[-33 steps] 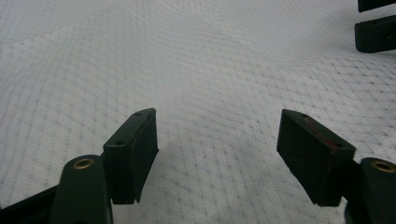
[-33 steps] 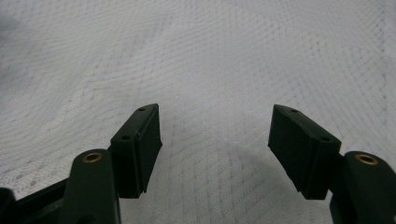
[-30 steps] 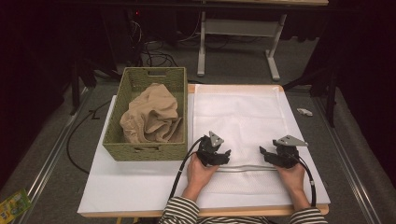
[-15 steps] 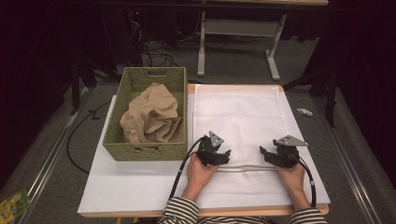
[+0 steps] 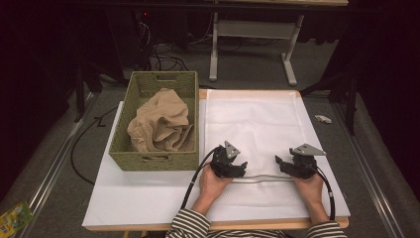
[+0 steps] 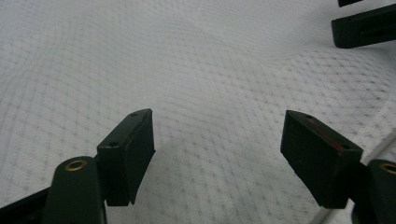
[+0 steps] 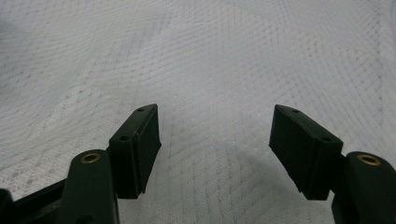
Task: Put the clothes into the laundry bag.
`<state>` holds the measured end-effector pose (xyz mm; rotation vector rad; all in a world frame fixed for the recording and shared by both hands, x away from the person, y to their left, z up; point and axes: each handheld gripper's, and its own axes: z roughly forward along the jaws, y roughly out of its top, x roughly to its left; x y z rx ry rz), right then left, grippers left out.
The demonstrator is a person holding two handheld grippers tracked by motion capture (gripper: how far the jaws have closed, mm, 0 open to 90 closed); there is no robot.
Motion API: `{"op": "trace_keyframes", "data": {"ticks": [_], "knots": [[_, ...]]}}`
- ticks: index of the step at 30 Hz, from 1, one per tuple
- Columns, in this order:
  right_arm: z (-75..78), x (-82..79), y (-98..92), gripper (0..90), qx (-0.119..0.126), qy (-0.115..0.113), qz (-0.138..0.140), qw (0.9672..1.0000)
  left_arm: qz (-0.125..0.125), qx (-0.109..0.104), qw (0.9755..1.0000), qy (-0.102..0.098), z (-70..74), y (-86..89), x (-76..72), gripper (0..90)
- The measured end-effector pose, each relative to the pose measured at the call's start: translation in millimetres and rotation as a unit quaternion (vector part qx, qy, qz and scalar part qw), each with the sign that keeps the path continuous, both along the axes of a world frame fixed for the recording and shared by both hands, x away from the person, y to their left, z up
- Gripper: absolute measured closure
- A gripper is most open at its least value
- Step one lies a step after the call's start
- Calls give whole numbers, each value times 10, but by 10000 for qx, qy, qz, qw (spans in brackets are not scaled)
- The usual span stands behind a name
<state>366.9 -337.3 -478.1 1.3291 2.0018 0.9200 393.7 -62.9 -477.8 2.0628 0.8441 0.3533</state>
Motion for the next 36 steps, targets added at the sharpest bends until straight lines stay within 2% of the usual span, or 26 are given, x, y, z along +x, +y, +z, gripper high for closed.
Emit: {"op": "trace_keyframes", "data": {"ticks": [7, 11, 12, 18, 21, 25, 30, 32, 36], "knots": [[-2, -3, 8, 332, -15, -14, -14, 10000, 31, 21, 10000, 52, 84, 1, -55, 212], [-2, -4, 10, 333, -16, -11, -6, 10000, 28, -24, 10000, 80, 168, 41, -76, 196], [-3, -4, 11, 332, -40, -35, 12, 10000, 39, -95, 9999, 106, 206, 63, -76, 194], [-1, -6, 6, 331, -15, -39, 15, 10000, 87, -197, 9997, 81, 303, 130, -87, 183], [-2, -6, 6, 331, -19, -53, 24, 10000, 105, -193, 9998, 27, 367, 154, -94, 178], [0, -9, 3, 332, -11, -56, 33, 10000, 129, -209, 9996, -158, 493, 205, -123, 178], [-2, -8, 7, 331, -23, -64, 31, 10000, 171, -230, 9995, -129, 564, 250, -120, 207], [-2, -7, 7, 331, -23, -57, 29, 10000, 225, -186, 9995, -140, 601, 261, -117, 215], [-2, -8, 8, 331, -21, -65, 32, 10000, 234, -242, 9992, -199, 672, 314, -131, 222]]}}
